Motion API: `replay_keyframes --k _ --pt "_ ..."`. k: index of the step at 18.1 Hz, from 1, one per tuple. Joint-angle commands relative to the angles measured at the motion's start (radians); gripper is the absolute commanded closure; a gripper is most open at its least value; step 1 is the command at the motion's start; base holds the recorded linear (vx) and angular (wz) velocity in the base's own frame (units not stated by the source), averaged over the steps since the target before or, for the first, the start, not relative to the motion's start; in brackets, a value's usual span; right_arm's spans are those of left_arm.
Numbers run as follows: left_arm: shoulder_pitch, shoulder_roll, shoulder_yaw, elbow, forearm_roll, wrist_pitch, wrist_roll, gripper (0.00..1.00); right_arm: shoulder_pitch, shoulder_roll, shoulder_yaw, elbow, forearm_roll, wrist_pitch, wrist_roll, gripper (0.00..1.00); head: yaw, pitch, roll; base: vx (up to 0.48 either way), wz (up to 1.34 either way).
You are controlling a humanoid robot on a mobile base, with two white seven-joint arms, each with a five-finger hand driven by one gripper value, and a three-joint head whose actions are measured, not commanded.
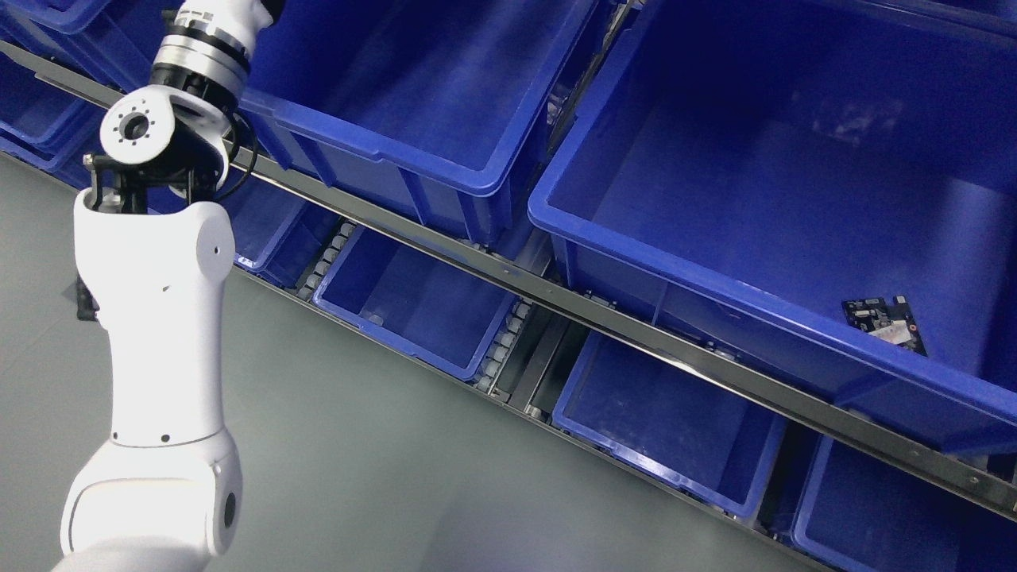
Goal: Move yellow foam block to right shelf middle
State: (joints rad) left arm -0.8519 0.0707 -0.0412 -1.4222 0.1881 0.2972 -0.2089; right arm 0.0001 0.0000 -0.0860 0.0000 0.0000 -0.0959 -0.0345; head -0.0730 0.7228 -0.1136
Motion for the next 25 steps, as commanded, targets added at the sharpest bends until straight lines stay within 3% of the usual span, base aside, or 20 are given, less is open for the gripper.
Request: replay_keyframes --k 1,6,10,15,19,25 --pt "-0.111 -0.053 -0.152 0.258 -0.171 0.132 0.002 0.00 0.001 -0.017 0.000 -0.017 0.003 0.001 0.001 0.00 0.0000 0.000 0.000 0.061 0.06" --pt "-0.115 -0.053 -0.045 0.179 -0.168 0.081 0.008 0.00 0.001 -0.017 0.000 -0.017 0.003 0.001 0.001 0.00 0.0000 0.000 0.000 0.076 0.07" --pt "-0.044 -0.053 0.020 0.033 -0.147 -0.197 0.008 0.00 0.001 -0.017 0.000 -0.017 0.005 0.001 0.001 0.00 0.0000 0.000 0.000 0.064 0.02" --pt "0.221 -0.053 0.052 -0.165 -0.093 -0.459 0.009 0.00 0.001 -0.017 0.000 -0.017 0.003 0.001 0.001 0.00 0.0000 0.000 0.000 0.025 0.02" --pt "0.385 -0.053 0.061 -0.254 -0.093 -0.455 0.016 0.00 0.001 -0.017 0.000 -0.017 0.003 0.001 0.001 0.00 0.0000 0.000 0.000 0.004 0.00" --pt "0.416 -0.053 0.080 -0.277 -0.091 -0.435 0.094 0.00 0.001 -0.017 0.000 -0.017 0.003 0.001 0.001 0.00 0.0000 0.000 0.000 0.000 0.00"
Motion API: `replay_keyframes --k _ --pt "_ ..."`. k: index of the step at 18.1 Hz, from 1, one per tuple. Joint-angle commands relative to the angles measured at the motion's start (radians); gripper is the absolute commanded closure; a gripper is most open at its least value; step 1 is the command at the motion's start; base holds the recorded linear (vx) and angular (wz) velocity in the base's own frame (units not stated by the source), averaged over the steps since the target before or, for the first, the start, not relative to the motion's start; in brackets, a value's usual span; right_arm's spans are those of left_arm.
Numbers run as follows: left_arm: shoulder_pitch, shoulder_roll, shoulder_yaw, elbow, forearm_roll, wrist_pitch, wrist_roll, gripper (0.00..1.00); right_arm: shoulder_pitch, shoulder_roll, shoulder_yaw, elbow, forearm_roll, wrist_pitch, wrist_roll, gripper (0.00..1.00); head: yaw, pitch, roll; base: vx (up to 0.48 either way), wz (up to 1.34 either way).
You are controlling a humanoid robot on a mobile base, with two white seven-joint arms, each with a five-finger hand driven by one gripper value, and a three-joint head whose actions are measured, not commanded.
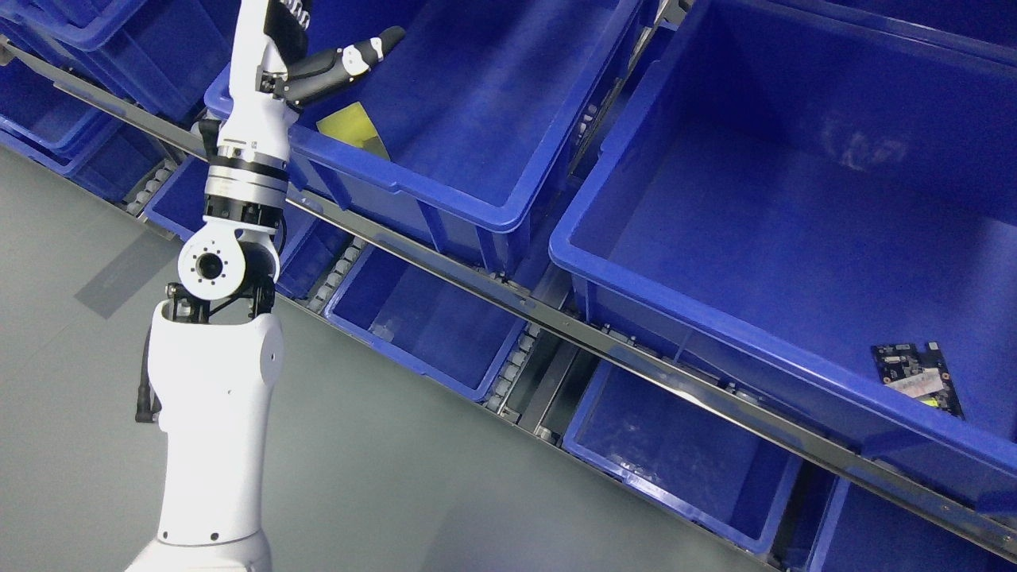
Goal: Move yellow foam block to right shelf middle
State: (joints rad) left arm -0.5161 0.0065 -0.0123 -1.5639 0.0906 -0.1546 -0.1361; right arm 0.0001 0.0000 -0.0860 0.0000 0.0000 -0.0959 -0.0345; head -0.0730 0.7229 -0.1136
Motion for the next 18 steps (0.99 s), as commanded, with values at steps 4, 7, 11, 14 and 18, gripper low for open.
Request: replay_keyframes --k 4,7,11,14,18 --pt "0.090 0.011 0.045 -0.136 0.017 0.021 0.021 0.00 0.001 -0.017 0.000 -0.017 0.005 0.001 0.001 0.00 0.0000 0.000 0.000 0.000 0.00" --pt "0.090 0.011 0.048 -0.136 0.023 0.021 0.020 0.00 0.001 -0.017 0.000 -0.017 0.003 0.001 0.001 0.00 0.0000 0.000 0.000 0.000 0.00" --pt "0.090 0.011 0.049 -0.136 0.024 0.021 0.020 0.00 0.001 -0.017 0.000 -0.017 0.003 0.001 0.001 0.00 0.0000 0.000 0.000 0.000 0.00" --pt "0.090 0.011 0.049 -0.134 0.024 0.021 0.021 0.00 0.001 -0.017 0.000 -0.017 0.005 0.001 0.001 0.00 0.0000 0.000 0.000 0.000 0.00" --pt "0.090 0.011 0.049 -0.134 0.024 0.021 0.021 0.00 0.001 -0.017 -0.001 -0.017 0.003 0.001 0.001 0.00 0.0000 0.000 0.000 0.000 0.00"
